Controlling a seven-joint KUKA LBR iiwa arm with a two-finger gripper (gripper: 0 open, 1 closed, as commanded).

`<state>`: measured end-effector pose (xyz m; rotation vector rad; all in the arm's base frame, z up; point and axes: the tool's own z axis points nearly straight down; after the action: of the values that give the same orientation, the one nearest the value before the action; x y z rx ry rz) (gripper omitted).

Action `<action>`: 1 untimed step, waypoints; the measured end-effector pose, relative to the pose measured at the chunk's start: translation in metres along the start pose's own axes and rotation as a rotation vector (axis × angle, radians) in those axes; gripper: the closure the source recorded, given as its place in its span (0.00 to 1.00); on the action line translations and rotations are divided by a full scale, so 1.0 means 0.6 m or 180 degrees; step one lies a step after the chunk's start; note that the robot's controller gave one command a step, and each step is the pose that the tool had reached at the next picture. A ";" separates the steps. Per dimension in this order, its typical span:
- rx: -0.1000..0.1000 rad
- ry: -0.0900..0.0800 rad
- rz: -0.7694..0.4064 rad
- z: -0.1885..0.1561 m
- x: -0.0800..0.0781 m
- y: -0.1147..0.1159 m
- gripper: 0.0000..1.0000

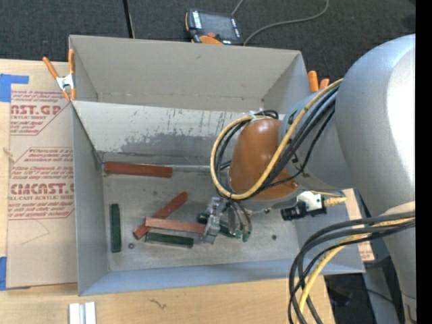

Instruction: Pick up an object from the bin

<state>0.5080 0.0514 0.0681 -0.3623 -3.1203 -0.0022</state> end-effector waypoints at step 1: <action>-0.0007 -0.0023 -0.0004 -0.153 -0.003 0.002 1.00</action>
Offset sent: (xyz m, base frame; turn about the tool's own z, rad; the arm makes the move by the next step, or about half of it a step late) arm 0.0001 0.0000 0.0880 0.0000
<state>0.5099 0.0522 0.1601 -0.3614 -3.1280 -0.0043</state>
